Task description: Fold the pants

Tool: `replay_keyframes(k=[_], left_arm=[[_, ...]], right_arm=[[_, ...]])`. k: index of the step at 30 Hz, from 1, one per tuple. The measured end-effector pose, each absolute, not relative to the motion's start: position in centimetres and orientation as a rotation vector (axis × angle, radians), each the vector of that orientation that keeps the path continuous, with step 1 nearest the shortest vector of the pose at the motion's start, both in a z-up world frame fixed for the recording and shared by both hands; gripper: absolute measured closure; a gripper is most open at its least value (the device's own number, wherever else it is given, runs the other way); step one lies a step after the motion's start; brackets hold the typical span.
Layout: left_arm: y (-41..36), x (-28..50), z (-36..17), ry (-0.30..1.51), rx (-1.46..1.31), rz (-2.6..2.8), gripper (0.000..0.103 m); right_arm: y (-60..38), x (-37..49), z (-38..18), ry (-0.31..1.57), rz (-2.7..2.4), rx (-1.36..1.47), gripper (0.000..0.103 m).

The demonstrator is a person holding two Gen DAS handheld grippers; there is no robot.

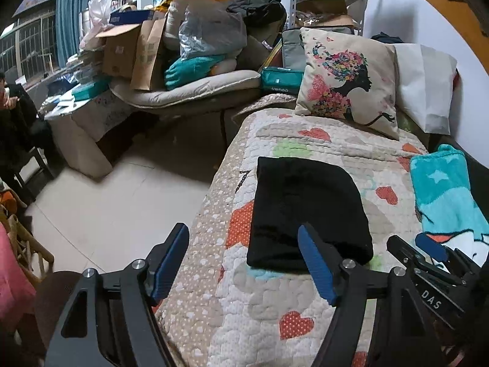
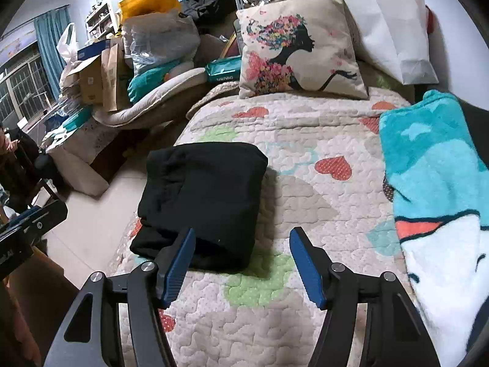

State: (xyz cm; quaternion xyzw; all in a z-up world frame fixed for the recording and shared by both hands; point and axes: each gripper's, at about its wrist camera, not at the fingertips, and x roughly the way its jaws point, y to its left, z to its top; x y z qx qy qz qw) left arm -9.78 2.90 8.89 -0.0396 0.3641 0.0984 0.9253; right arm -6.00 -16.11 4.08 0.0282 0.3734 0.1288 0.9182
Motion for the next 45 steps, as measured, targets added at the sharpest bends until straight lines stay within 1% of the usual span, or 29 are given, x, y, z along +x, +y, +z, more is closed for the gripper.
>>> replay_keyframes(k=[3,7,22,33,45], left_arm=[[1.8,-10.4,9.2,0.732,-0.031,0.213,0.029],[0.6,-10.9,9.3,0.723,0.001,0.195,0.027],[0.1,-10.5,8.0,0.759,-0.008,0.157,0.026],[0.6,-10.6,7.8,0.766,-0.053,0.121,0.026],[0.8,-10.7,8.0,0.761,-0.067,0.112,0.026]], right_arm=[[-15.9,-6.7,3.9,0.769,0.262,0.054,0.029],[-15.5,-7.3,3.1,0.788,0.26,0.036,0.029],[-16.8,-6.3,0.5,0.904,0.187,0.127,0.028],[-16.1,-6.5,0.0,0.911,0.177,0.095,0.028],[-15.5,-7.1,0.4,0.873,0.161,0.039,0.027]])
